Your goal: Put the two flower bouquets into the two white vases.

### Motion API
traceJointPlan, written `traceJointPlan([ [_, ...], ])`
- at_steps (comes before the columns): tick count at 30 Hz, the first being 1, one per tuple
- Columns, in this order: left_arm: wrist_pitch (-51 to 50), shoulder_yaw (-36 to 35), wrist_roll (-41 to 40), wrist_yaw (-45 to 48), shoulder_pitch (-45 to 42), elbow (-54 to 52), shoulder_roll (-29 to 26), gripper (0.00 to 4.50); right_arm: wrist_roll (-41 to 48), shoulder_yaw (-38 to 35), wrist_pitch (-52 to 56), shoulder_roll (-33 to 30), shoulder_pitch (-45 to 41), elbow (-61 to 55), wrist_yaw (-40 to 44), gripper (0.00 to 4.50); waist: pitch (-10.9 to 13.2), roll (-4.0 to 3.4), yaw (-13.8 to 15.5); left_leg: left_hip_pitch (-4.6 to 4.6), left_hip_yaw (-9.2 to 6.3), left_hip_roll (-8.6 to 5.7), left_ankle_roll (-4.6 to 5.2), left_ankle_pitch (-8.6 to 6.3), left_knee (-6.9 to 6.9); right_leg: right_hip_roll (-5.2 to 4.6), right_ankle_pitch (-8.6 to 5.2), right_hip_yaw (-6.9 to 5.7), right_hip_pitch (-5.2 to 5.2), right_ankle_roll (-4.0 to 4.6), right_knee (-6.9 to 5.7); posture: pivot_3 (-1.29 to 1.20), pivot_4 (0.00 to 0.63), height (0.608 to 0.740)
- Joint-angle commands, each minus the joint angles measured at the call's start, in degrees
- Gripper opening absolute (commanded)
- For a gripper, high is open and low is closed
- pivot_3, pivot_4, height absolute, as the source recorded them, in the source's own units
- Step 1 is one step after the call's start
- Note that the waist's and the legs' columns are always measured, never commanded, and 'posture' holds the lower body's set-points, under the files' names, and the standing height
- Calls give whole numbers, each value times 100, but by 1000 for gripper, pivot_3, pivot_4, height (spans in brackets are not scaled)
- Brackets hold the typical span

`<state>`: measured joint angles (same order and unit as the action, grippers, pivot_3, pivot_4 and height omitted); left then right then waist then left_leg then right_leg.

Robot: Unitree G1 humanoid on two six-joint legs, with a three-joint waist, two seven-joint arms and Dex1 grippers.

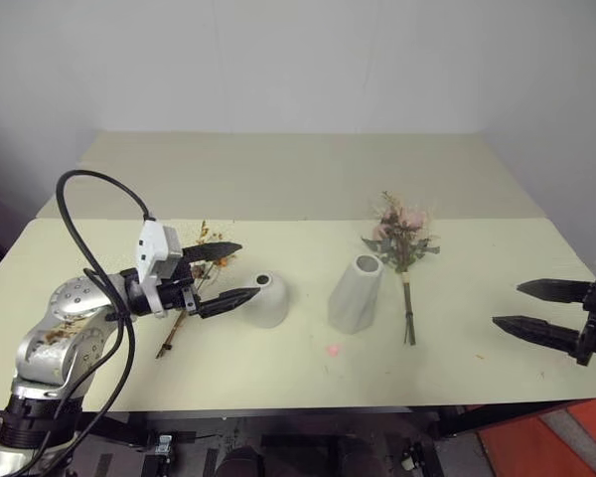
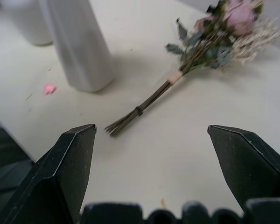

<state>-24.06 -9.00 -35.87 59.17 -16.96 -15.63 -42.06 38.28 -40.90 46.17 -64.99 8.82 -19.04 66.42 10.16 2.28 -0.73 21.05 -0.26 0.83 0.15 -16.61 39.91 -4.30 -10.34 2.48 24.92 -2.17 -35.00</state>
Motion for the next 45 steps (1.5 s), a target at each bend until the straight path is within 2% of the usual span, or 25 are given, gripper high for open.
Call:
traceJointPlan([
  [1,65,-131,-26,106,-370,137,-134,4463,-118,-167,-277,-163,-200,220,119,4500,0,0,0,-1,0,0,0,0,1,0,-1,0,-1,-1,0,0,150,740],
  [11,126,-144,92,484,-896,615,-385,4463,82,-180,-111,-109,-413,231,292,4500,0,0,0,4,-1,-2,1,-1,3,-2,6,0,1,10,3,0,150,740],
  [14,221,-160,129,523,-945,684,-385,4463,143,-171,209,-195,-449,209,186,4500,0,0,-1,0,0,-1,1,-1,3,-1,5,-1,-2,9,1,0,150,740],
  [18,253,-138,60,583,-1018,671,-294,4463,469,106,1231,-304,-720,165,-365,4500,0,1,-7,3,0,-1,1,-1,3,-2,6,0,0,10,3,0,150,740],
  [20,253,-89,21,740,-1088,678,-318,4463,699,355,1695,-241,-1113,152,-775,4500,0,2,-17,3,0,-1,1,-1,4,-2,6,0,0,10,1,0,150,740],
  [23,311,-49,33,1027,-1343,876,-368,4463,1080,1338,3061,83,-2502,-24,-1875,4500,0,2,-65,1,2,0,1,-1,4,0,7,4,0,11,-1,0,150,740],
  [25,351,-40,58,1115,-1435,978,-343,4463,1104,1757,3623,218,-3087,0,-2235,4500,0,1,-73,2,0,0,0,0,4,3,8,4,2,14,-1,0,150,740],
  [29,461,-44,32,1303,-1515,1163,-246,4463,848,2531,4526,850,-4366,819,-3047,4500,-1,1,-61,12,-3,-1,0,0,1,0,8,2,11,14,3,0,150,740],
  [36,921,116,382,1484,-1800,1782,-86,4463,515,3195,4633,1494,-5225,1954,-3666,4500,0,1,11,31,-4,-4,3,-1,2,-5,10,-8,27,16,5,0,150,740],
  [40,866,198,370,1431,-1899,1676,86,4463,16,3466,4473,1995,-5579,2595,-3940,4500,-1,1,-11,34,-3,-6,3,-2,10,-9,14,-6,25,12,5,0,150,740],
  [45,850,269,395,1531,-1991,1708,109,4463,-412,3777,4110,2331,-5767,3080,-3962,4500,0,1,-32,33,-5,-3,3,-1,7,-4,14,-6,30,13,0,0,150,740],
])
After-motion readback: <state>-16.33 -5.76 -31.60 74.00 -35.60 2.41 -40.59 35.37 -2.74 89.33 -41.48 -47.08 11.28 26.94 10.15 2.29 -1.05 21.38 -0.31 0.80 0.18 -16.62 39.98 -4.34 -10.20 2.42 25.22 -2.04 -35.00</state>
